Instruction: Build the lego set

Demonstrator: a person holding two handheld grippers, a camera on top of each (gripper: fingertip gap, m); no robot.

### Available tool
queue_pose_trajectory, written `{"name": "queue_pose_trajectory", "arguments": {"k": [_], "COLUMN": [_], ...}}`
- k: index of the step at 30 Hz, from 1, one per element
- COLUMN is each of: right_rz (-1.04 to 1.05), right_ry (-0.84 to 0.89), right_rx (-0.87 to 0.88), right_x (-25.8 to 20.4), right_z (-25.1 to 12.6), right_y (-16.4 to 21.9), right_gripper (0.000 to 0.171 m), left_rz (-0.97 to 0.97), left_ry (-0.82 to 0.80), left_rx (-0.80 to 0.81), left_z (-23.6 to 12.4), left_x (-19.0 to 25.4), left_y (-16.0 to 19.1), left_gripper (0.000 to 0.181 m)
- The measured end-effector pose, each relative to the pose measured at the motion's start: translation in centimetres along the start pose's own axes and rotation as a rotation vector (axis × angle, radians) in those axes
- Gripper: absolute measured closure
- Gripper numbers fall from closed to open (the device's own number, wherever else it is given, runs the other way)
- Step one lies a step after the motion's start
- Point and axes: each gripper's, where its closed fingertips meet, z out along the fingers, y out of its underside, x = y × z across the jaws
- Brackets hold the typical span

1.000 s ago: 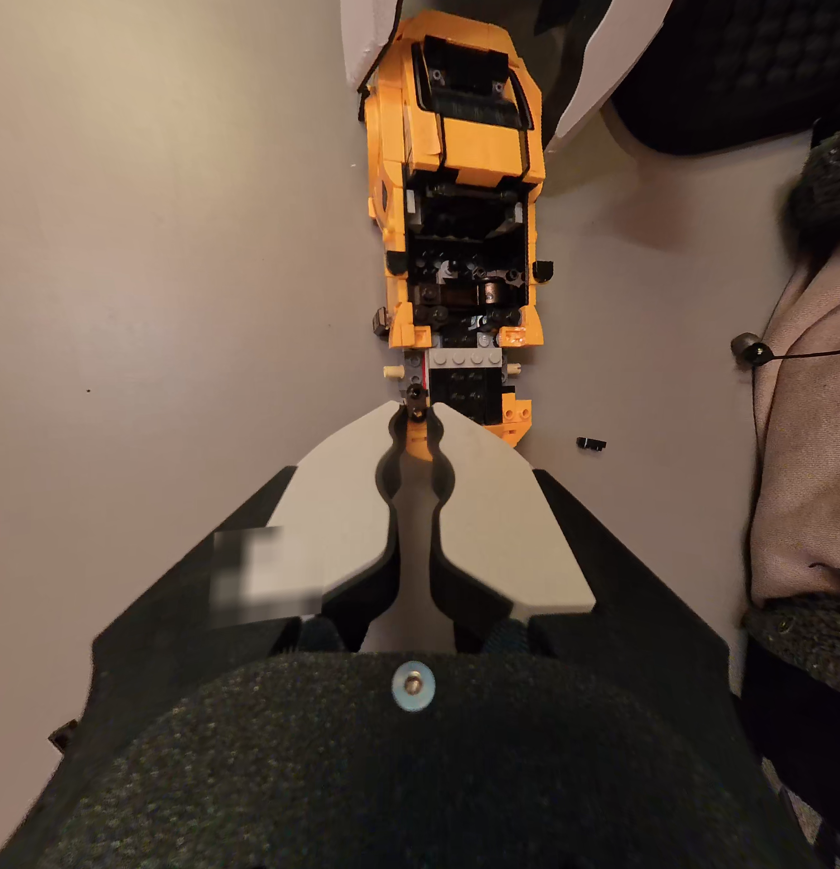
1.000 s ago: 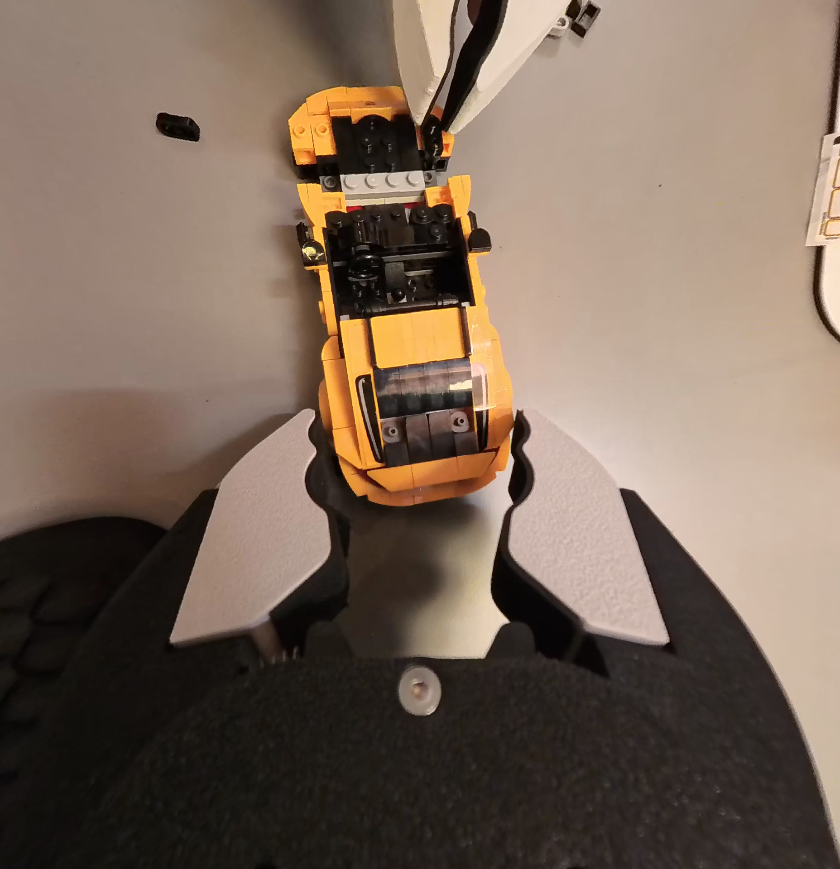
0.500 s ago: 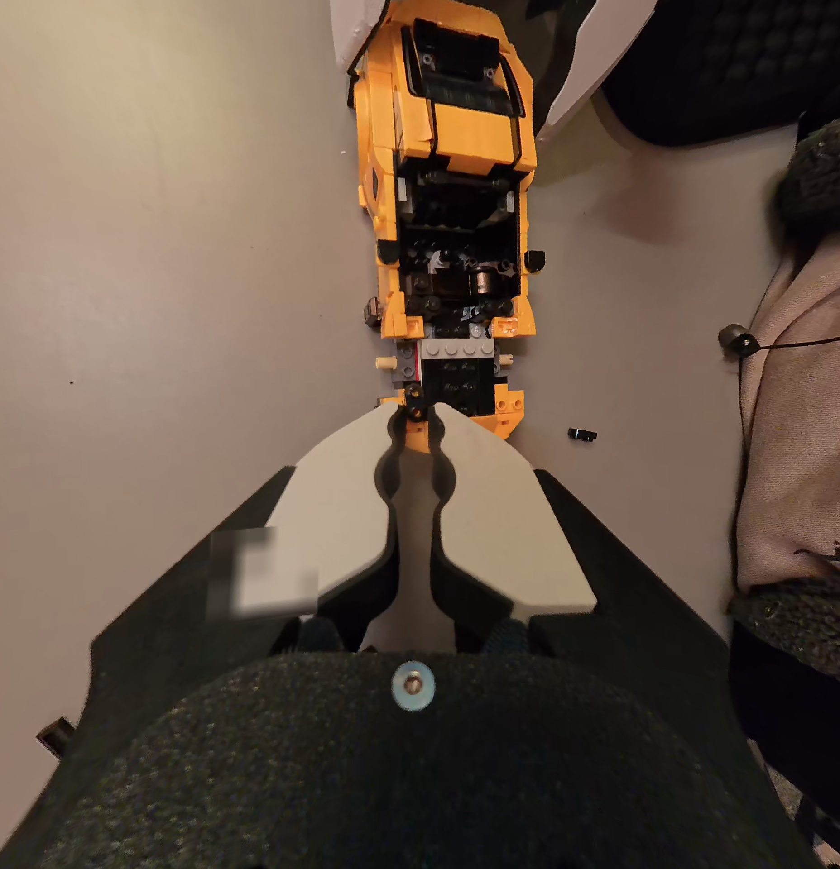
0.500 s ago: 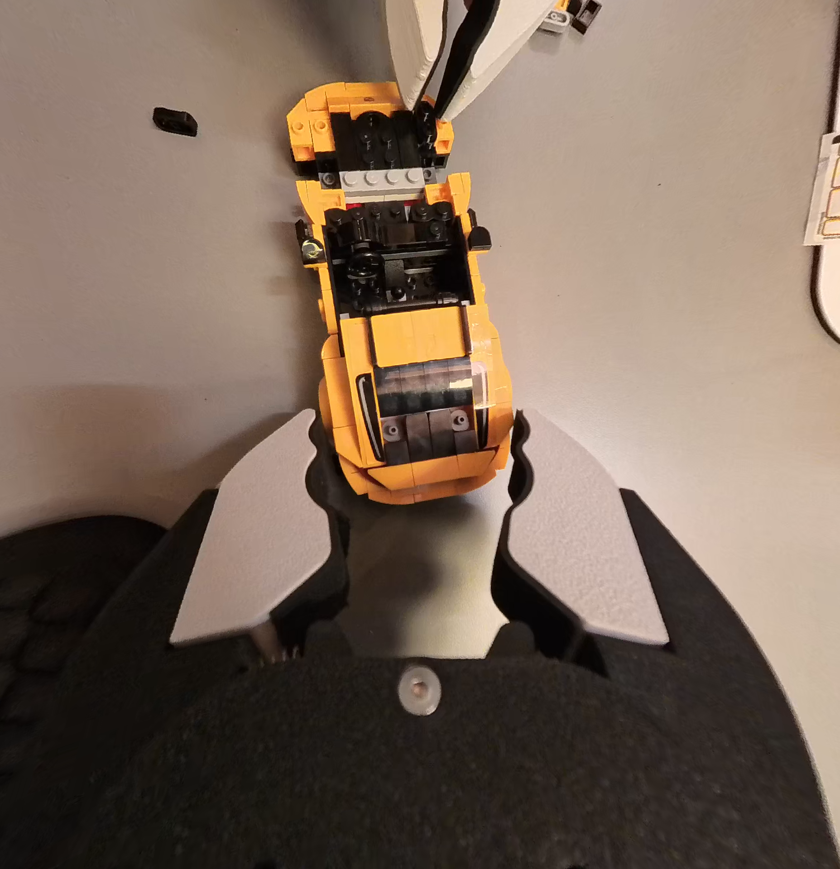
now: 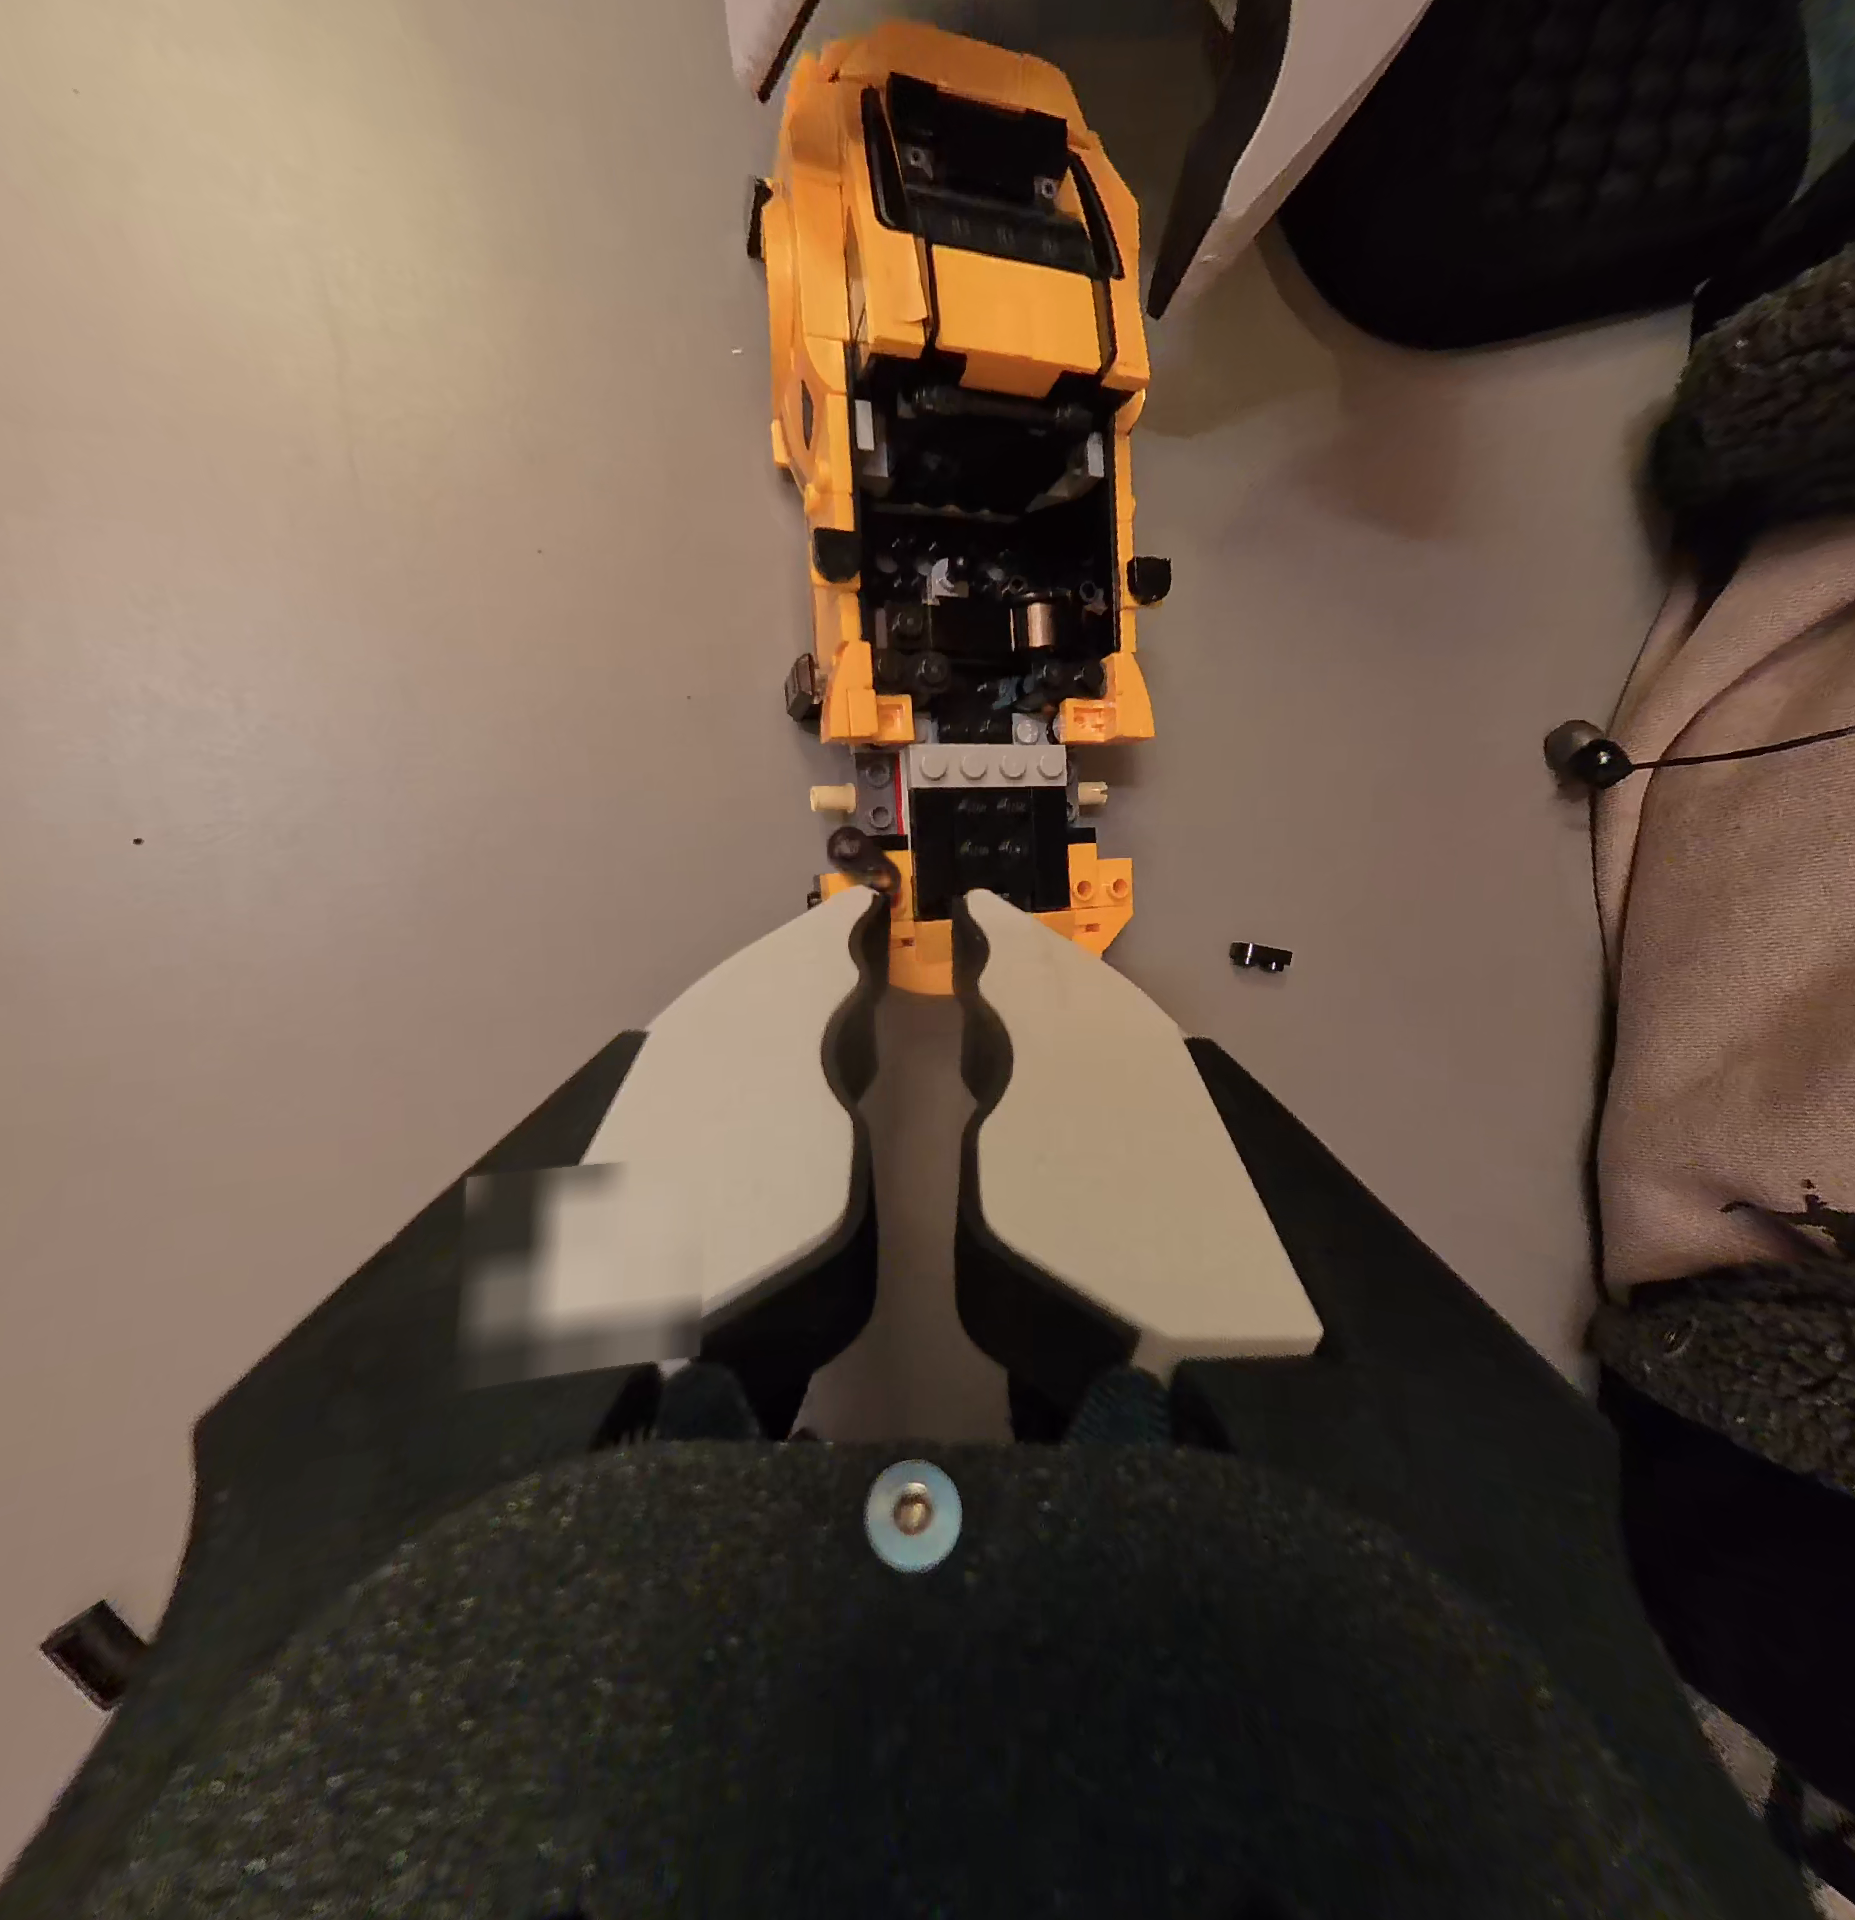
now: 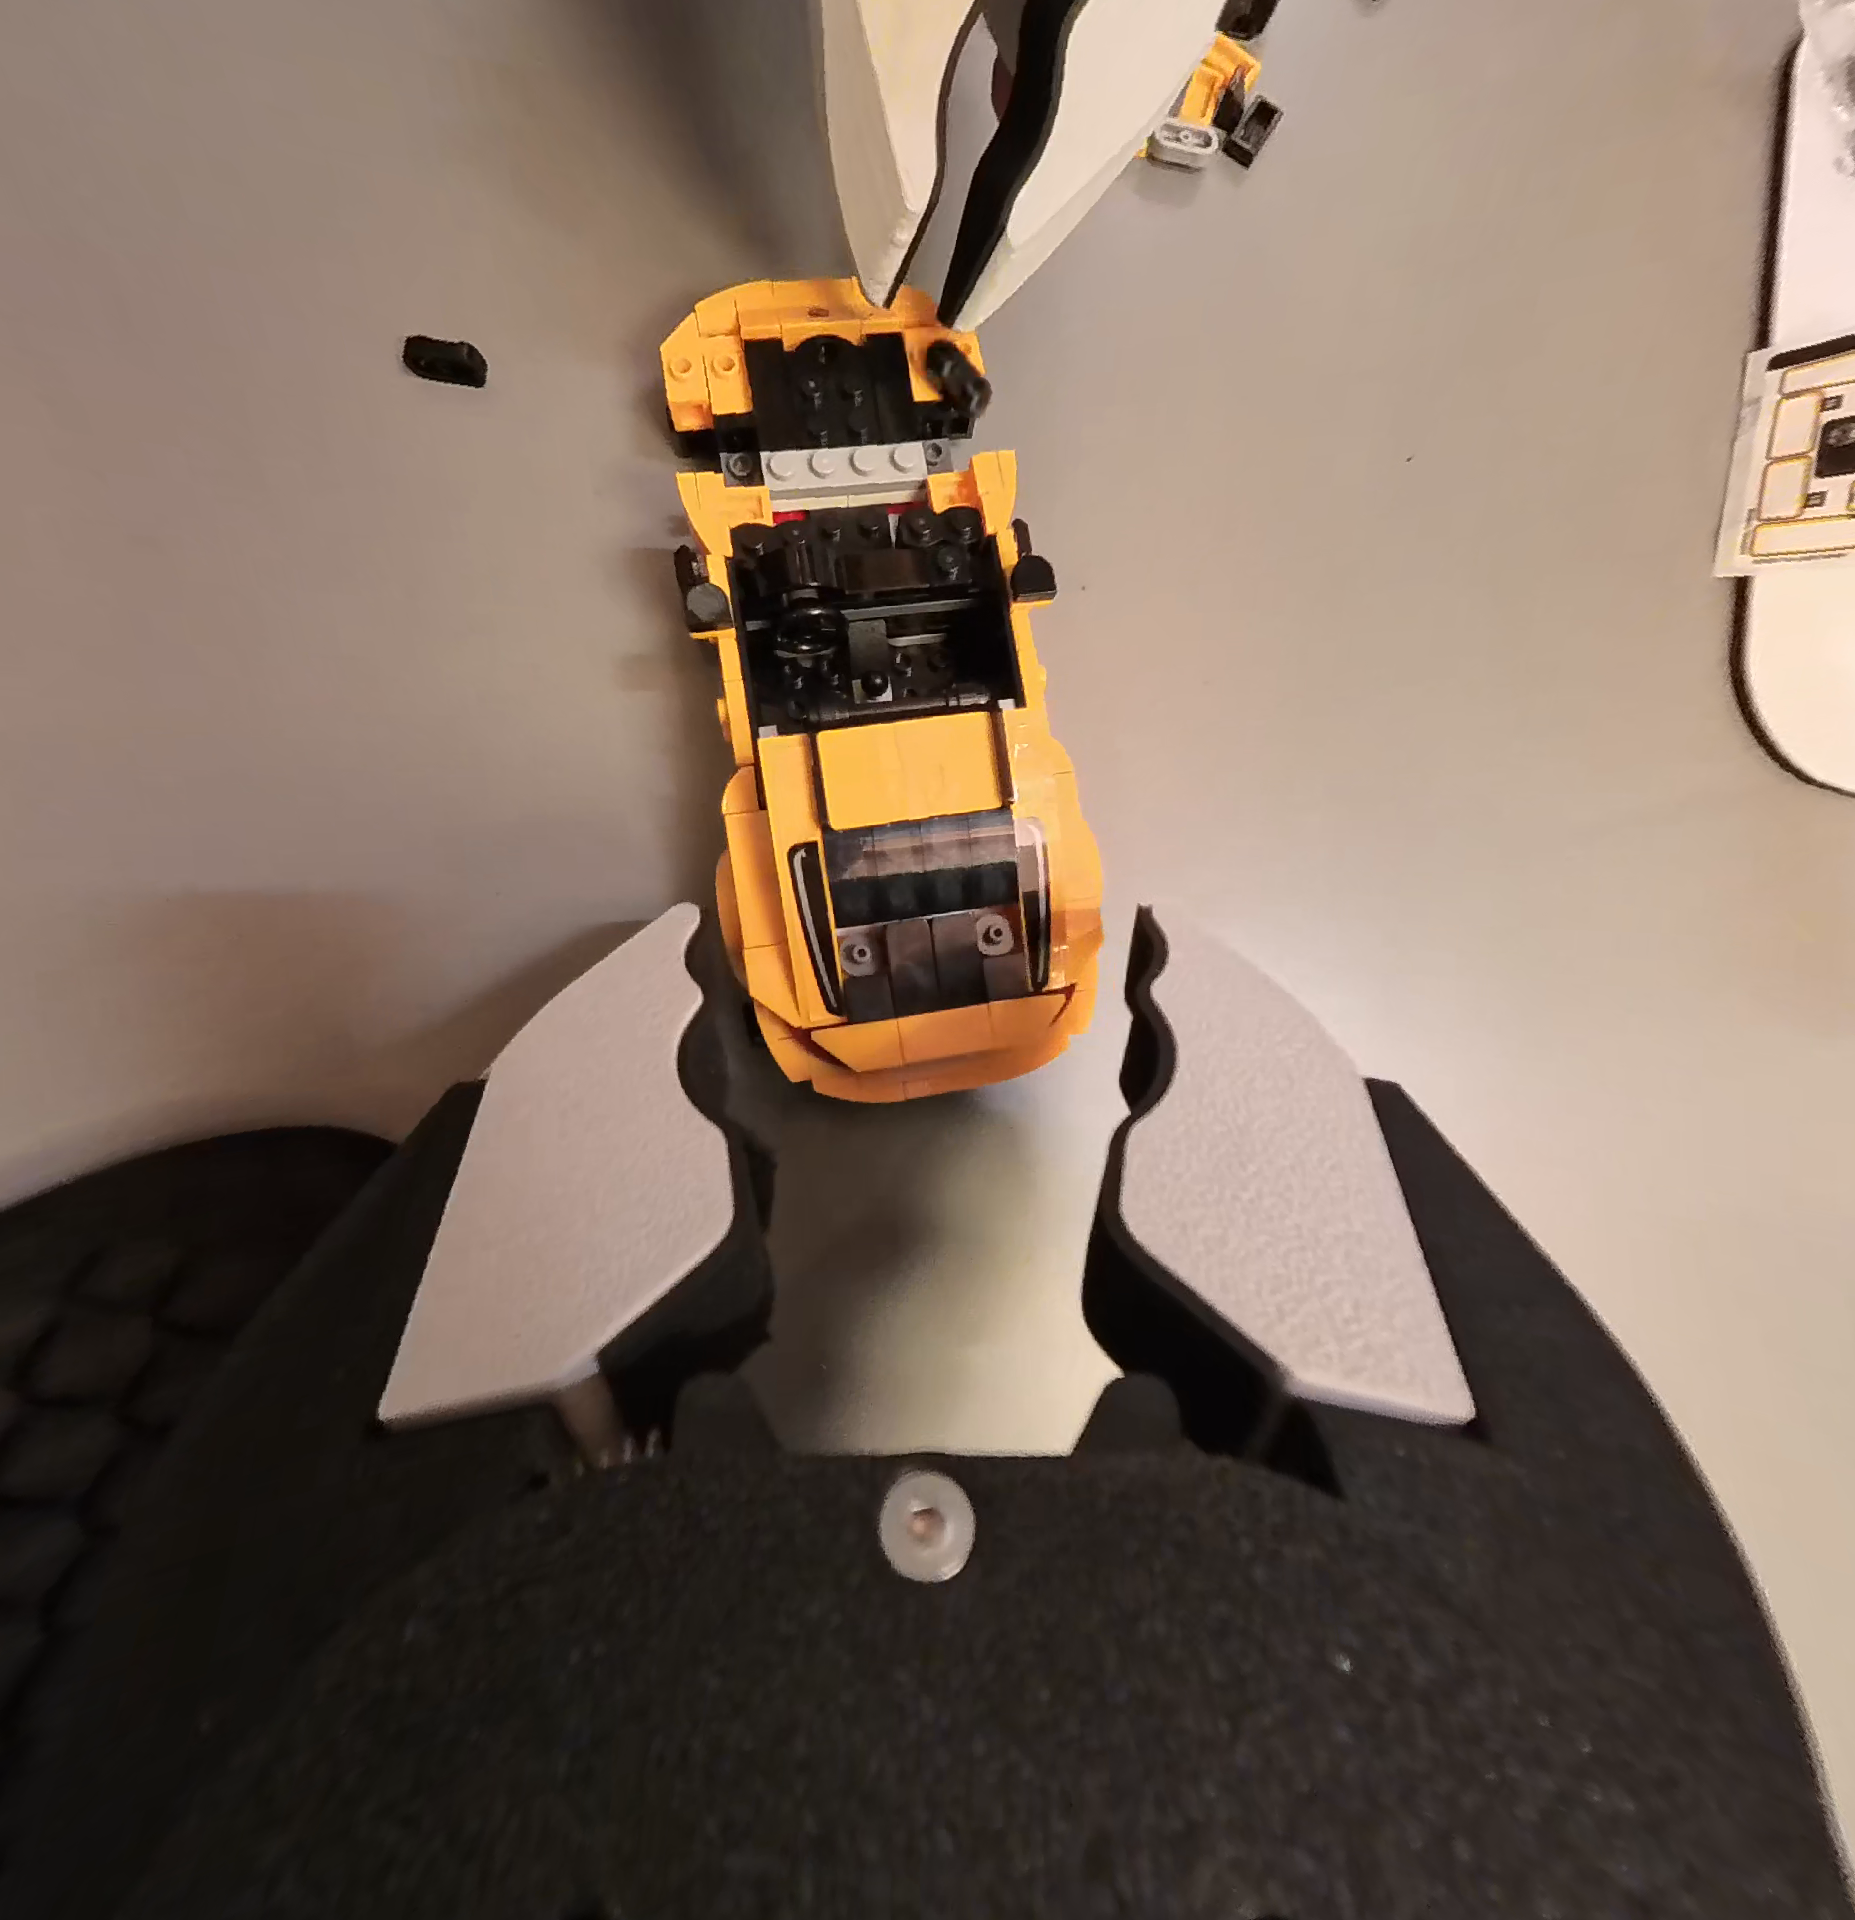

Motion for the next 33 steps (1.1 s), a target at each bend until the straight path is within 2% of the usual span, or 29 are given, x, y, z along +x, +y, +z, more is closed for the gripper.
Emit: {"name": "queue_pose_trajectory", "arguments": {"k": [4, 7, 12, 16, 19, 22, 29, 33], "right_rz": [0.001, -0.012, -0.083, -0.101, -0.134, -0.169, -0.092, -0.104], "right_ry": [-0.002, -0.012, -0.099, -0.188, -0.27, -0.267, -0.3, -0.254], "right_rx": [0.018, 0.074, 0.126, 0.0, -0.116, -0.183, -0.281, -0.363], "right_x": [0.0, 0.6, 3.0, 5.4, 4.6, 4.0, 3.4, 3.5], "right_z": [-0.2, -0.8, 0.2, 3.4, 5.3, 5.9, 6.8, 7.3], "right_y": [-0.5, -2.3, -6.5, -6.8, -5.8, -5.0, -4.9, -4.5], "right_gripper": [0.097, 0.101, 0.126, 0.141, 0.155, 0.155, 0.151, 0.153], "left_rz": [-0.001, -0.004, -0.045, -0.044, -0.031, -0.011, -0.009, 0.0], "left_ry": [-0.007, -0.029, -0.103, -0.161, -0.158, -0.162, -0.16, -0.169], "left_rx": [0.004, 0.032, 0.131, 0.195, 0.272, 0.291, 0.326, 0.333], "left_z": [-0.3, -0.9, -1.1, 0.3, 0.9, 1.2, 1.4, 1.4], "left_x": [0.0, 0.2, 0.3, 0.3, 0.7, 0.6, 0.9, 1.1], "left_y": [0.1, 0.1, 0.7, 1.7, 1.1, 1.0, 0.9, 0.9], "left_gripper": [0.17, 0.168, 0.149, 0.126, 0.122, 0.124, 0.125, 0.125]}}
